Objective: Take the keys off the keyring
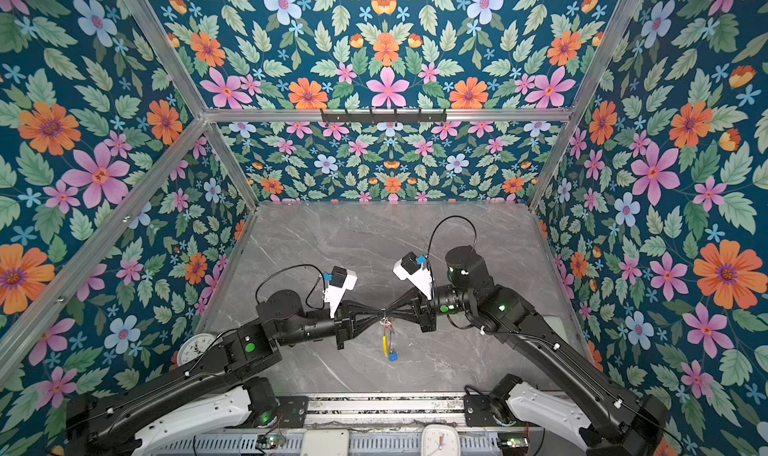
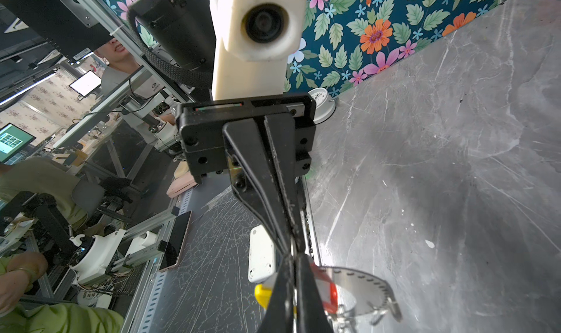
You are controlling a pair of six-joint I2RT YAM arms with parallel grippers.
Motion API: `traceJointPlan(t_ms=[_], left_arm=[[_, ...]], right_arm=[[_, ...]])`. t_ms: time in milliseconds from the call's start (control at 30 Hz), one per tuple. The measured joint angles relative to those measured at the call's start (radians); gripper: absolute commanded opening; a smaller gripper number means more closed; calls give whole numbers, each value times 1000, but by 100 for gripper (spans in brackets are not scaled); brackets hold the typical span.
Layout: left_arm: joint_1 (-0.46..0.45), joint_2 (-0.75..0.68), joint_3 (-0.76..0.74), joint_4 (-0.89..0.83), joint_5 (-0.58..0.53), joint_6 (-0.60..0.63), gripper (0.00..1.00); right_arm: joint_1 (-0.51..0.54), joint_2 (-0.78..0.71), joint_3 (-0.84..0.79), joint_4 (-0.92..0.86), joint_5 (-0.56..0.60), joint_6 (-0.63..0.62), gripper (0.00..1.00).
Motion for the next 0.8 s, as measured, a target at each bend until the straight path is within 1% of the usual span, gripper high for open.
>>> traceJointPlan(t_ms=[133, 433, 533, 700, 800], left_arm=[[3, 7, 13, -12, 14, -14, 24], [2, -29, 66, -92, 26, 31, 24], [3, -29, 83, -110, 34, 43, 22], [4, -6, 93, -122, 64, 60, 21], [6, 10, 95, -137, 74, 61, 18]], right_arm=[[-1, -2, 17, -37, -6, -11, 0], [2, 5, 34, -85, -37, -64, 0], [1, 6, 37, -103, -40, -76, 0], [1, 6, 38, -113, -41, -83, 0], [1, 6, 39, -117, -41, -84, 0]])
